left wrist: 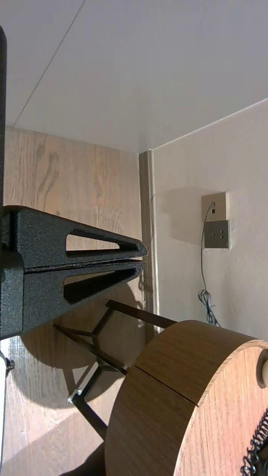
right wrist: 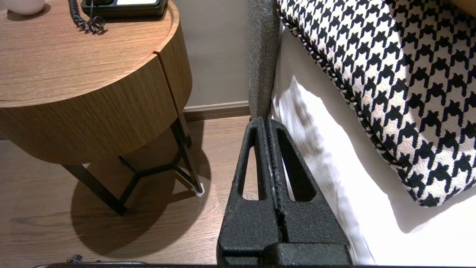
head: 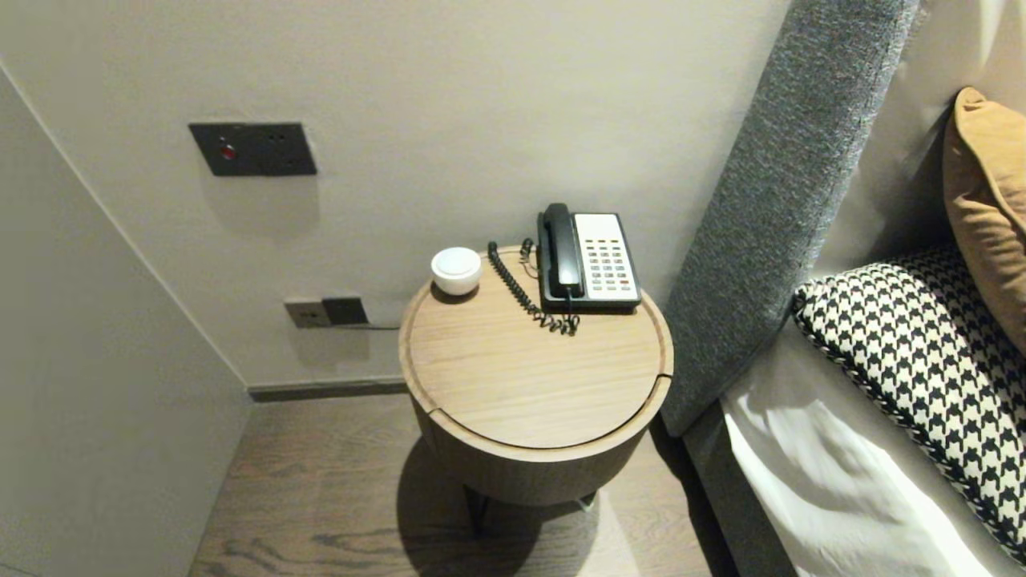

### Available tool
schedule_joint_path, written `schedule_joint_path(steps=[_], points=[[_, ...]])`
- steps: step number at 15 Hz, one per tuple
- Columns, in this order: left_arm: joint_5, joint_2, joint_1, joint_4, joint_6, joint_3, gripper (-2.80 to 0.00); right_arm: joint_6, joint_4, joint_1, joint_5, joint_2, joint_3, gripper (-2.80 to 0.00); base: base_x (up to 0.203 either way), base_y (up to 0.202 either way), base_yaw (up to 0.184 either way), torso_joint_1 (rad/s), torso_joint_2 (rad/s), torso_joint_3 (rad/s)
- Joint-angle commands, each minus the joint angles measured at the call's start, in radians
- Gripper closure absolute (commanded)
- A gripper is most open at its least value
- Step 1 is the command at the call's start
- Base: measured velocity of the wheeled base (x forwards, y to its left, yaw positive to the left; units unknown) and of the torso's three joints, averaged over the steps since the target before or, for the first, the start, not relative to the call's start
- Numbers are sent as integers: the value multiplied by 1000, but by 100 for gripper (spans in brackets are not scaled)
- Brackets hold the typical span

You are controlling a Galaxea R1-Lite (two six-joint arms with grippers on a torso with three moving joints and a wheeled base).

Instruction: Open the nightstand drawer

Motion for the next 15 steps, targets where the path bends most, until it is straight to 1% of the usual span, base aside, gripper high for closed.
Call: schedule_joint_path(steps=[1,15], points=[[-1,4,0,3,-1,0,0,0,-1,0,0,0,40,0,0,0,0,0,0,0],[-1,4,0,3,-1,0,0,0,-1,0,0,0,40,0,0,0,0,0,0,0]])
